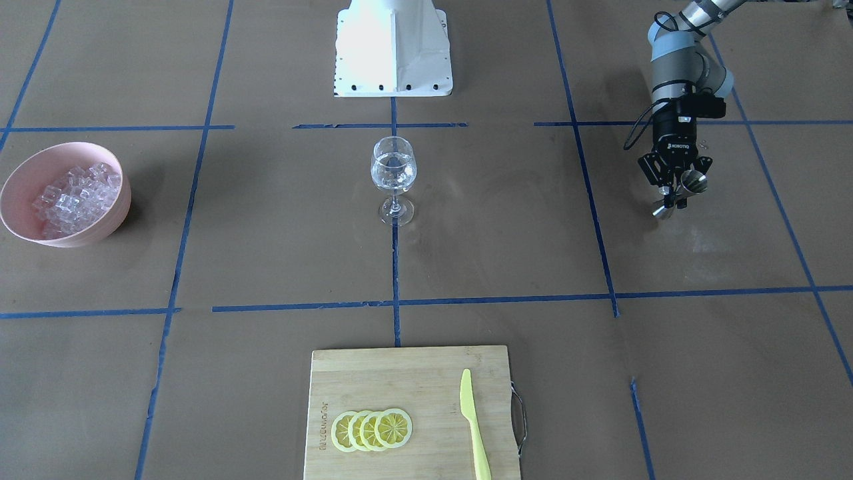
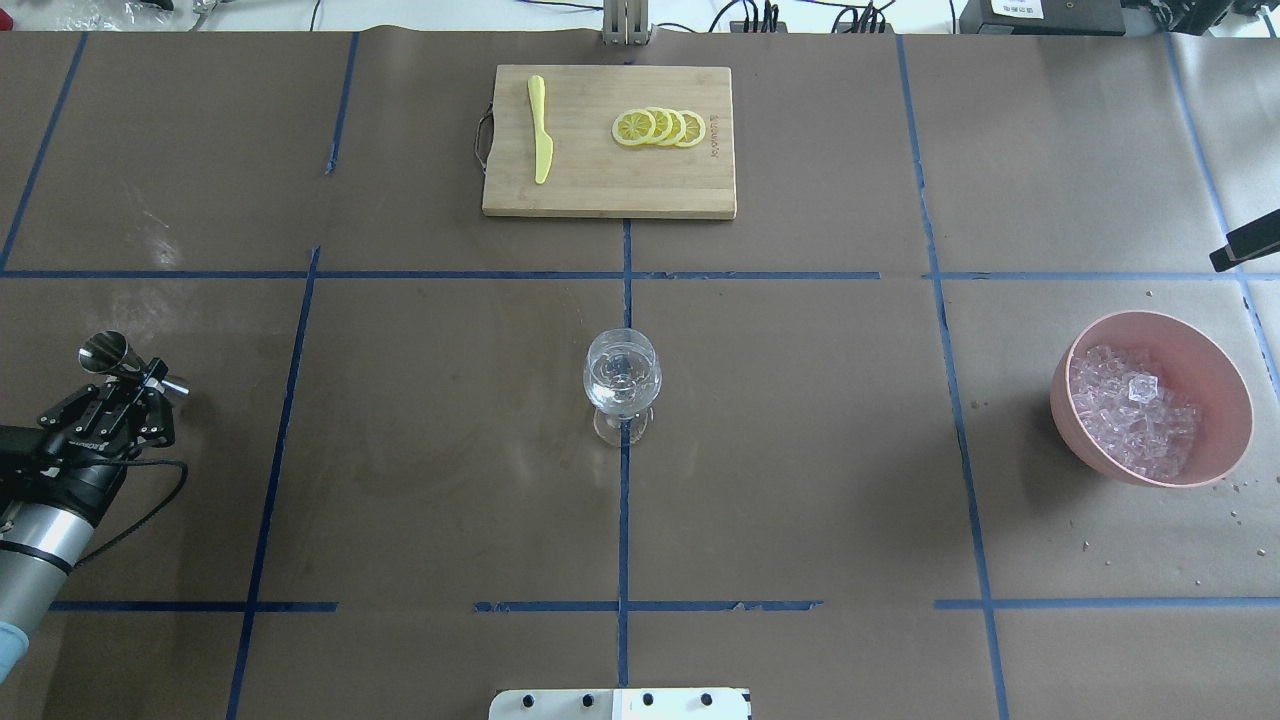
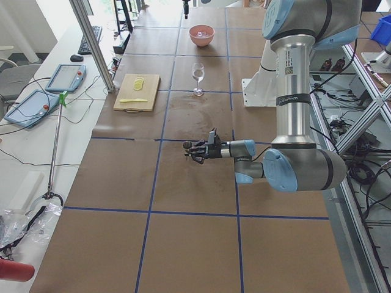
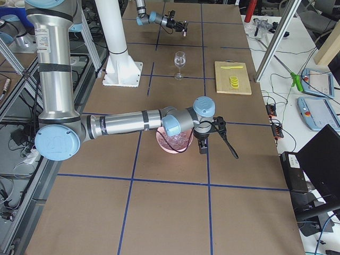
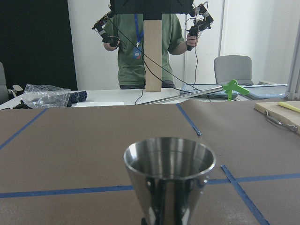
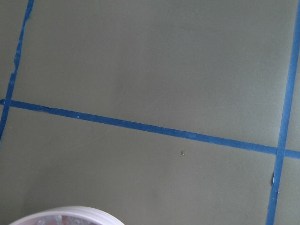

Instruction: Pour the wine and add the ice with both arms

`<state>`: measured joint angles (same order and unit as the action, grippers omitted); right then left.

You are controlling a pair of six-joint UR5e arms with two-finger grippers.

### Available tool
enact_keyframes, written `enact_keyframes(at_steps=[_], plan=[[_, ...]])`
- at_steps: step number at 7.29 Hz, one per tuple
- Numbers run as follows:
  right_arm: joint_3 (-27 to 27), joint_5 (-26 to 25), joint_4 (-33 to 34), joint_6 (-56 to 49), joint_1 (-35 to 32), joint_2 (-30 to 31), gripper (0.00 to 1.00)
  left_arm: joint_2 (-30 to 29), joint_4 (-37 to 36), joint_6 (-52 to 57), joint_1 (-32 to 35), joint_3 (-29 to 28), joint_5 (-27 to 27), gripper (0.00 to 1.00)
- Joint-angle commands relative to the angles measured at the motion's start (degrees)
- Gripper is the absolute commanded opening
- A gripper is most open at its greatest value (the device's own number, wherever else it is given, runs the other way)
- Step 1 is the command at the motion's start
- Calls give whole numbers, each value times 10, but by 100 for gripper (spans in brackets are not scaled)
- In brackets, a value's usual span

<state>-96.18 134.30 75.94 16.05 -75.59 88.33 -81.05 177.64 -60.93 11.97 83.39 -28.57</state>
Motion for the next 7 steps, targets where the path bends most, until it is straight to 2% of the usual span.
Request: enact_keyframes(at_steps=[1,4,6,7], plan=[[-1,0,0,0,0,-1,100,-6,0,-1,-5,-6,0,0],[-2,0,0,0,0,-1,100,-8,1,-2,-12,-8,-1,0],[-2,0,0,0,0,-1,100,-8,1,-2,-13,-8,-3,10],[-2,0,0,0,0,-1,100,-8,1,-2,-14,-9,-3,12]])
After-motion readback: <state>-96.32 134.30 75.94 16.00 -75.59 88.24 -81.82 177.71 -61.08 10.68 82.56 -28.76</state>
